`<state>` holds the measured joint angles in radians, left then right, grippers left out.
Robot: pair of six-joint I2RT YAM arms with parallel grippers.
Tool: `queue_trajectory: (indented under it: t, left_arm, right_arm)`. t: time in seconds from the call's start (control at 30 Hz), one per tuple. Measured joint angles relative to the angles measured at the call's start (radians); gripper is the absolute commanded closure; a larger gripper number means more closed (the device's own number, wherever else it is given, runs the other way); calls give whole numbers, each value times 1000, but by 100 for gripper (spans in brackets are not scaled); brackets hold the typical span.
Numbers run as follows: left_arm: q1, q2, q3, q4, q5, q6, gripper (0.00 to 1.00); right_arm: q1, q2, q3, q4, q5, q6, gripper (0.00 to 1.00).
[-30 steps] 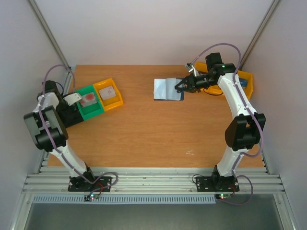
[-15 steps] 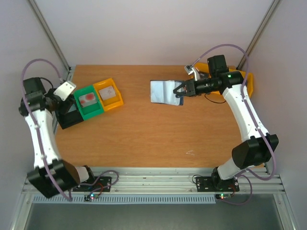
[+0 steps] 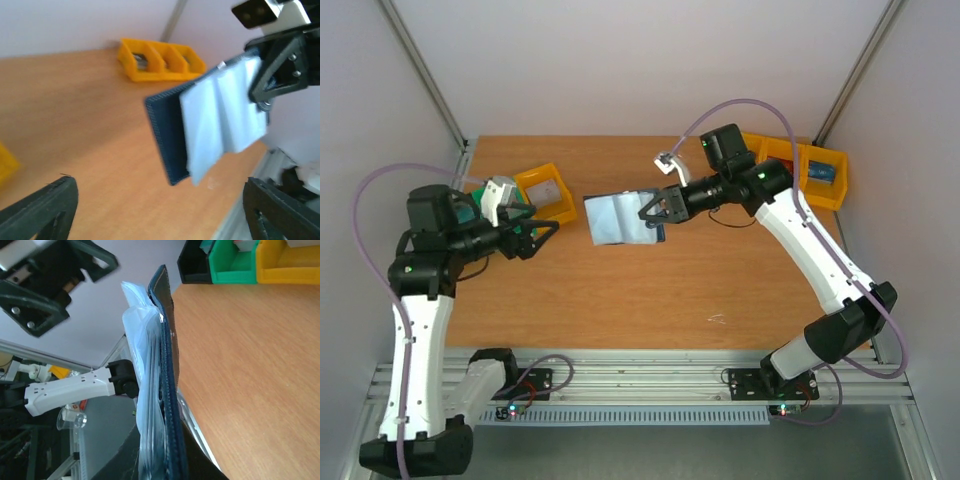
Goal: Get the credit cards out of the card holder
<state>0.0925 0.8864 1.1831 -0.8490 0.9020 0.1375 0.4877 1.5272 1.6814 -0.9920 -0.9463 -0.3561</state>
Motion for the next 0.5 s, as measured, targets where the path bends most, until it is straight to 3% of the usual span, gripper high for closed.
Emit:
queue_trajectory:
  t: [0.17,0.5]
  left_arm:
    - [-71,-10,-117,65,126,-182,1]
    - [-134,-124,-297,240,204,-307,1]
  right_arm:
    - [78,0,0,81,39,95,99]
    - [227,5,0,213,51,219,99]
